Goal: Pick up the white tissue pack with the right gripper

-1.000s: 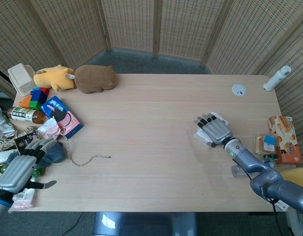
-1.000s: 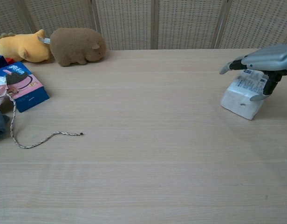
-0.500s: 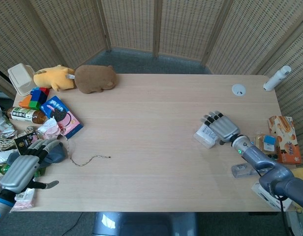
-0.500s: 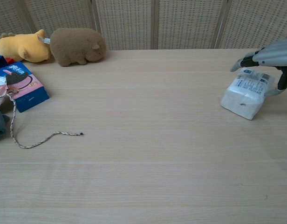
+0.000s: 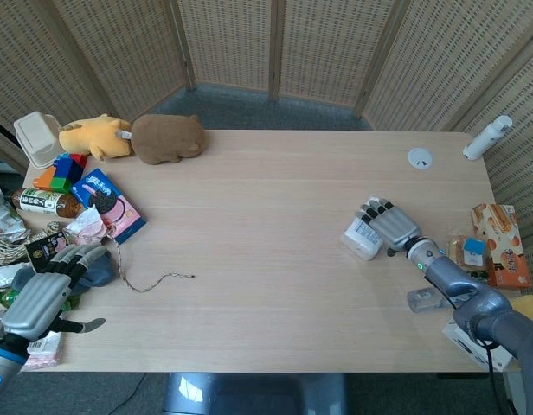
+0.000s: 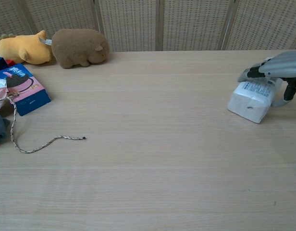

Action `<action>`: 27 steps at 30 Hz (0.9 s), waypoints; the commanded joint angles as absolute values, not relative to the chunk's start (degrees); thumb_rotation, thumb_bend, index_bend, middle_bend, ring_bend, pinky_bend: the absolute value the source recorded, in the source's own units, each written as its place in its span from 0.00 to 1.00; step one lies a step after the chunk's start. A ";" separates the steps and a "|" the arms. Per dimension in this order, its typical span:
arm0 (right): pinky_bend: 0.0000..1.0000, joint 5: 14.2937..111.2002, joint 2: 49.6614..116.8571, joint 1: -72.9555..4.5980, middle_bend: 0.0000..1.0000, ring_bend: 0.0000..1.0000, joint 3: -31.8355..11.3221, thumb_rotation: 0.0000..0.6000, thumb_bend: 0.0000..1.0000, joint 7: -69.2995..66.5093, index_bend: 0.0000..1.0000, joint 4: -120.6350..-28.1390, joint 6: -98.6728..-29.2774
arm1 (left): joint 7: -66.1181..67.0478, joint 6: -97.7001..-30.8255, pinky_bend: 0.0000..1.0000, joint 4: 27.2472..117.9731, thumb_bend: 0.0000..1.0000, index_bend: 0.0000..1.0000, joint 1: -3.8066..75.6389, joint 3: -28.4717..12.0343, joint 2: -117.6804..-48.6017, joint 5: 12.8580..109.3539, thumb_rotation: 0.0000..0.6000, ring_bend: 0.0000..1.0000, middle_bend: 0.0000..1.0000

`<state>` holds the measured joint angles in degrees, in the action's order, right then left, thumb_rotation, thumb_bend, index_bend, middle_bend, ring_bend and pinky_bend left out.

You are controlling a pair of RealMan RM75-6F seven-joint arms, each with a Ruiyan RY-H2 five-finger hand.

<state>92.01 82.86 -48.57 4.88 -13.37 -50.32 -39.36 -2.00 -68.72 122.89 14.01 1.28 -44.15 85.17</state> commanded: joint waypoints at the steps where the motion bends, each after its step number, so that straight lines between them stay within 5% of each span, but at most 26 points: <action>1: 0.00 93.09 84.51 -49.28 0.00 0.00 5.49 1.00 0.28 -14.92 0.00 -48.63 -39.35 | -2.11 -68.73 0.00 122.85 0.00 0.00 13.92 1.33 -44.04 85.01 1.00 0.00 0.00; 8: 0.00 92.67 86.59 -48.99 0.03 0.00 5.09 1.00 0.28 -16.09 0.03 -47.37 -40.52 | -2.70 -68.82 0.00 122.40 0.00 0.00 13.76 1.42 -44.15 85.23 1.00 0.00 0.00; 11: 0.04 92.05 87.16 -48.14 0.29 0.05 4.85 1.00 0.28 -16.92 0.26 -47.09 -41.48 | -3.06 -68.76 0.00 122.06 0.00 0.00 13.70 1.51 -44.31 85.38 1.00 0.00 0.00; 14: 0.22 91.27 87.31 -47.28 0.56 0.28 4.42 1.00 0.28 -17.28 0.49 -47.27 -42.43 | -3.36 -68.73 0.00 121.77 0.00 0.00 13.70 1.53 -44.39 85.52 1.00 0.00 0.00; 17: 0.35 90.25 86.78 -46.43 0.75 0.47 3.59 1.00 0.31 -17.65 0.60 -48.32 -43.77 | -3.62 -68.80 0.00 121.57 0.00 0.00 13.72 1.45 -44.45 85.64 1.00 0.00 0.00; 27: 0.36 88.97 82.78 -44.36 0.83 0.54 -0.10 1.00 0.33 -19.87 0.69 -55.27 -52.27 | -3.62 -68.33 0.00 121.33 0.00 0.00 14.12 1.30 -45.11 85.74 1.00 0.00 0.00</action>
<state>89.33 83.75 -44.78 0.87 -19.11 -53.95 -51.05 -3.63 -68.34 121.32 14.11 1.30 -45.10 85.75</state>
